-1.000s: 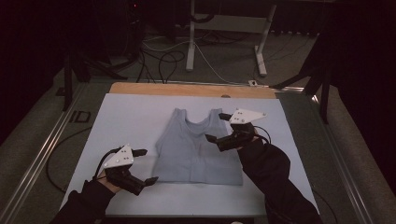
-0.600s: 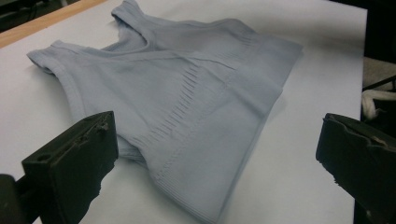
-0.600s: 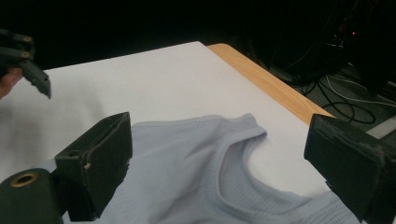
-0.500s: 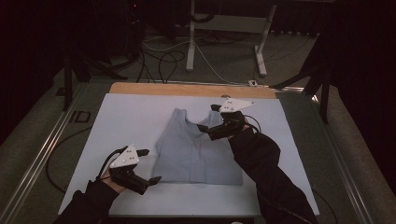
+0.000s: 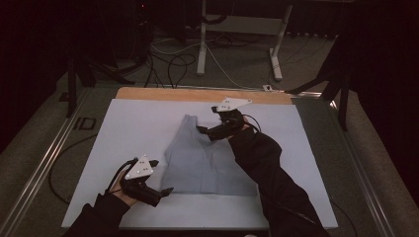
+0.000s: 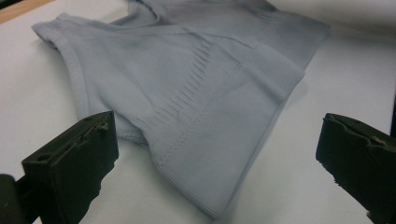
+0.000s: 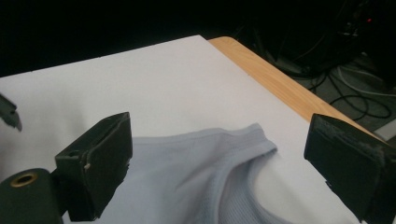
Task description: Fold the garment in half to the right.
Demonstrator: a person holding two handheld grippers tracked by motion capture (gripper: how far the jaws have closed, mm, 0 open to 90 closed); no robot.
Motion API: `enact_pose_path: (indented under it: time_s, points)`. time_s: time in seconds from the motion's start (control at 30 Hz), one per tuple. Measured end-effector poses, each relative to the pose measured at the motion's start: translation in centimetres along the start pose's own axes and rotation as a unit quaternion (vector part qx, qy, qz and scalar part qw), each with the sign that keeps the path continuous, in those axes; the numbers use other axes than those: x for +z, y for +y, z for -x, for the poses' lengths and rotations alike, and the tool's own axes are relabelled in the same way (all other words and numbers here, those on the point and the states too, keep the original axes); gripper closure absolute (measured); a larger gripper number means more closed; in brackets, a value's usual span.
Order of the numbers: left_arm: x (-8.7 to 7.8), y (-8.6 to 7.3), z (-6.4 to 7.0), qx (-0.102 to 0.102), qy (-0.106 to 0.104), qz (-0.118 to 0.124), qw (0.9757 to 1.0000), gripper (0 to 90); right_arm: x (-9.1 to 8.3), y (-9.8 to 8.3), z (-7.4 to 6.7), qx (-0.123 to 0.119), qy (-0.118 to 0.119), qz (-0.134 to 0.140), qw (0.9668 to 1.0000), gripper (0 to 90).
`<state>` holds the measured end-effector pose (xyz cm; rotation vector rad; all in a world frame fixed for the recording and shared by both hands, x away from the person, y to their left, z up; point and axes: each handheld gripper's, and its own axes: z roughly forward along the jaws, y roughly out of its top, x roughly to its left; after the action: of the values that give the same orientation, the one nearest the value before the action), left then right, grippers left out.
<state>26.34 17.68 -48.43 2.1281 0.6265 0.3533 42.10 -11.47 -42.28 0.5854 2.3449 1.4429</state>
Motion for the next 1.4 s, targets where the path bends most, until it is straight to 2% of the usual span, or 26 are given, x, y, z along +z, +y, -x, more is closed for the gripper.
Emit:
enact_pose_path:
  time_s: [0.2,0.27,0.33,0.4,0.5,0.67,0.93,1.0,1.03,1.1,1.13,1.17,1.2,1.33,1.4]
  points:
    - [0.5,-0.1,0.4,-0.008,0.016,-0.007,0.9998,0.1,2.0,0.4,0.3,0.002,0.005,-0.009,0.9999,7.8]
    - [1.0,-0.1,0.7,-0.012,0.026,-0.012,0.9995,0.1,3.3,0.5,0.4,0.004,0.008,-0.018,0.9998,7.8]
    - [1.3,-0.3,0.9,-0.024,0.027,-0.008,0.9993,0.1,4.1,0.6,0.5,0.006,0.011,-0.022,0.9997,7.8]
    - [1.5,-0.4,1.0,-0.027,0.023,-0.009,0.9993,0.1,4.8,0.7,0.6,0.005,0.013,-0.025,0.9996,7.8]
    - [1.8,-0.6,1.1,-0.027,0.033,-0.019,0.9989,0.1,5.6,0.7,0.8,0.004,0.015,-0.03,0.9994,7.8]
    - [2.1,-1.0,0.8,-0.047,0.038,-0.025,0.9978,0.2,6.6,0.9,1.1,0.004,0.015,-0.035,0.9993,7.8]
    - [2.9,-1.6,0.7,-0.056,0.041,-0.048,0.9964,0.2,8.5,0.8,1.6,0.012,0.02,-0.044,0.9988,7.8]
    - [3.1,-1.8,0.6,-0.063,0.045,-0.053,0.9956,0.2,9.0,0.6,1.7,0.011,0.021,-0.047,0.9986,7.8]
    - [3.1,-1.8,0.5,-0.069,0.042,-0.057,0.9951,0.2,9.2,0.5,1.7,0.018,0.022,-0.049,0.9984,7.8]
    - [3.3,-1.8,0.4,-0.078,0.04,-0.067,0.9939,0.3,9.7,0.2,1.9,0.013,0.025,-0.051,0.9983,7.8]
    - [3.4,-1.8,0.4,-0.074,0.041,-0.078,0.9934,0.3,9.9,0.2,1.9,0.015,0.024,-0.053,0.9982,7.8]
    - [3.4,-1.8,0.4,-0.074,0.041,-0.078,0.9934,0.3,10.1,0.1,1.9,0.014,0.024,-0.054,0.9981,7.8]
    - [3.5,-1.9,0.4,-0.073,0.047,-0.093,0.9918,0.4,10.3,0.0,2.0,0.015,0.024,-0.058,0.9979,7.8]
    - [3.7,-2.0,0.4,-0.077,0.045,-0.102,0.9908,4.4,11.1,-0.3,2.3,0.011,0.022,-0.072,0.9971,7.8]
    - [3.8,-2.0,0.4,-0.077,0.043,-0.108,0.9902,6.5,11.3,-0.4,2.4,0.018,0.022,-0.075,0.9968,7.8]
